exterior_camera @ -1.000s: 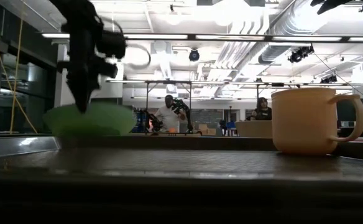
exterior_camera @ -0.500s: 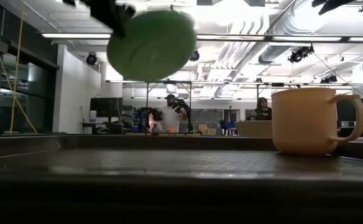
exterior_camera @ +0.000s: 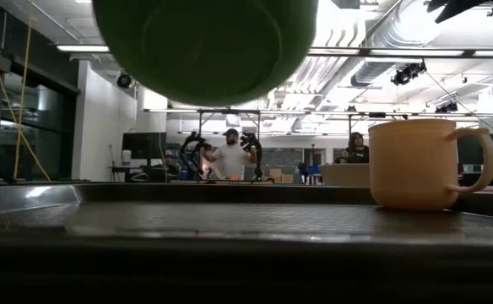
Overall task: Set up tray
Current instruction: Put the green plate on the brown tray below the orange mug, then put the gray bowl on top of the green plate
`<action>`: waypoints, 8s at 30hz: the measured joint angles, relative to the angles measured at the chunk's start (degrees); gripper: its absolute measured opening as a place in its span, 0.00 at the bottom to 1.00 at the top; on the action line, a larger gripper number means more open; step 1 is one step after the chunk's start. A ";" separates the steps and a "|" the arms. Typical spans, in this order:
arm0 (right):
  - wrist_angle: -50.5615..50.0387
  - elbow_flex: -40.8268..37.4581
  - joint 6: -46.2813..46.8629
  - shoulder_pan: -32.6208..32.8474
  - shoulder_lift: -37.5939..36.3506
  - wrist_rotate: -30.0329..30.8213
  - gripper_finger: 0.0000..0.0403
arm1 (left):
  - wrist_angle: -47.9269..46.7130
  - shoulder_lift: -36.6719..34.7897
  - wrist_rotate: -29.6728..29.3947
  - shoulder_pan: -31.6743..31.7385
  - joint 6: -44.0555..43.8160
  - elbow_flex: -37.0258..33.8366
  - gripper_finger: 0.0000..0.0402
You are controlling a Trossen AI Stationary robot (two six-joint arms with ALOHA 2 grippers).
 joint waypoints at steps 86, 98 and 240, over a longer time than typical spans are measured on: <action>3.17 -0.02 -7.76 0.02 0.13 -12.03 0.45 | 13.60 47.50 -4.90 -10.11 -12.82 31.51 0.29; 3.40 0.00 -12.17 0.02 1.97 -16.42 0.45 | 0.62 41.54 -24.57 -8.88 -15.80 38.28 0.44; 18.23 9.53 10.60 10.53 31.49 -32.22 0.00 | 26.51 -49.46 -20.75 13.50 -13.90 -39.09 0.43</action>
